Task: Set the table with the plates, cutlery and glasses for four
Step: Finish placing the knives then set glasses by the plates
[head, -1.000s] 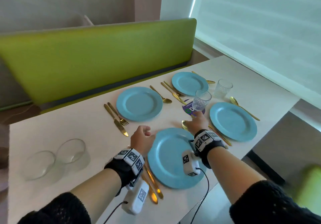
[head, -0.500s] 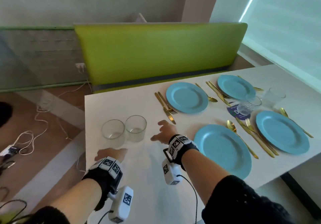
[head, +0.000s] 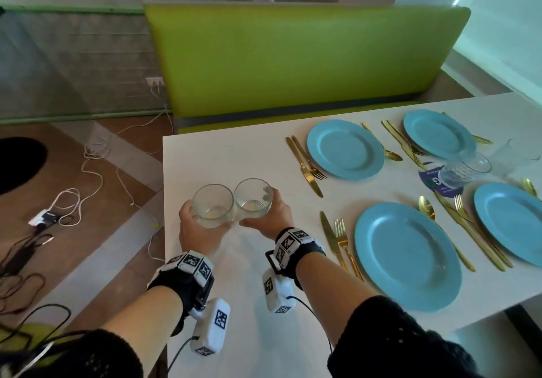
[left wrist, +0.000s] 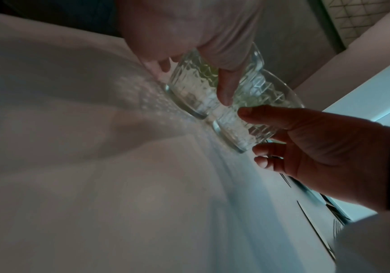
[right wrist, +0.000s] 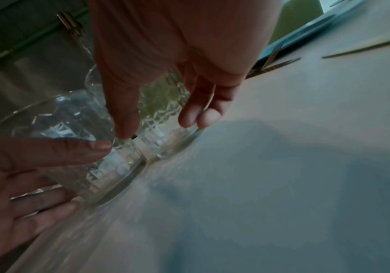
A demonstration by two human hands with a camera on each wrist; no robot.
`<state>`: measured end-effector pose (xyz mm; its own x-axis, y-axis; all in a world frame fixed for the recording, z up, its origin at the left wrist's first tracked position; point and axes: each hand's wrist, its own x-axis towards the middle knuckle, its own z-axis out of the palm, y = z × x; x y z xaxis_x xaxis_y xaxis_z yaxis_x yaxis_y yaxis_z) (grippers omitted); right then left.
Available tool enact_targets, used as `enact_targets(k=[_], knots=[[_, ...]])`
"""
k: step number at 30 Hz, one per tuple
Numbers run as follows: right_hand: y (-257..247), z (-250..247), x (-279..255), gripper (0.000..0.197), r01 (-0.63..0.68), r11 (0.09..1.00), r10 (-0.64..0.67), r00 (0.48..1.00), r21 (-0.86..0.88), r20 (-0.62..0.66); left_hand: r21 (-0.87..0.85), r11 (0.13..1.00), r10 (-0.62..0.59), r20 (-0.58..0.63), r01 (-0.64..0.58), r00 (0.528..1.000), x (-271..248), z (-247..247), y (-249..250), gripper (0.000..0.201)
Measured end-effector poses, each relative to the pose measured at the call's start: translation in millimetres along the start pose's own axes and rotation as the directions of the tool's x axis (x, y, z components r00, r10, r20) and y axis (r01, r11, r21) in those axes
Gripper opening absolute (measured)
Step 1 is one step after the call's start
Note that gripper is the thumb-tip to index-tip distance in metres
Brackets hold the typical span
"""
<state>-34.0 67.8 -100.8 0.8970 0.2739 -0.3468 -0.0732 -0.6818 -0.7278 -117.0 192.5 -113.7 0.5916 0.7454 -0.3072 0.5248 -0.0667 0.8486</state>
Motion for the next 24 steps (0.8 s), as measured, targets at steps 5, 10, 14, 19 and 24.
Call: enact_targets(k=[5,10,14,19,24], knots=[[1.3,1.1,1.0,0.081,-0.003,1.000,0.002,0.999,-0.021,-0.040,0.014,0.999,0.034,0.035,-0.034,0.999,4.5,-0.1,5.9,0.100],[9.7,-34.1,0.7,0.078,-0.028,0.999,0.026,0.998,-0.032,-0.058,0.117,0.990,0.079,0.044,-0.084,0.996,11.6,9.3,21.4,0.085],[17.7,-96.2,8.8,0.079,-0.071,0.998,0.069,0.981,-0.001,-0.183,0.108,0.981,0.157,0.058,-0.163,0.986,1.8,38.0,53.2,0.082],[48.9,-181.4,25.3,0.077,-0.150,0.988,0.153,0.933,0.035,-0.325,0.070,0.962,0.249,0.160,-0.262,0.955,-17.1,97.4,103.1,0.087],[91.9,-247.9,41.9,0.076,-0.266,0.963,0.254,0.868,0.033,-0.427,0.023,0.947,0.308,0.234,-0.322,0.922,-39.5,160.1,135.7,0.080]])
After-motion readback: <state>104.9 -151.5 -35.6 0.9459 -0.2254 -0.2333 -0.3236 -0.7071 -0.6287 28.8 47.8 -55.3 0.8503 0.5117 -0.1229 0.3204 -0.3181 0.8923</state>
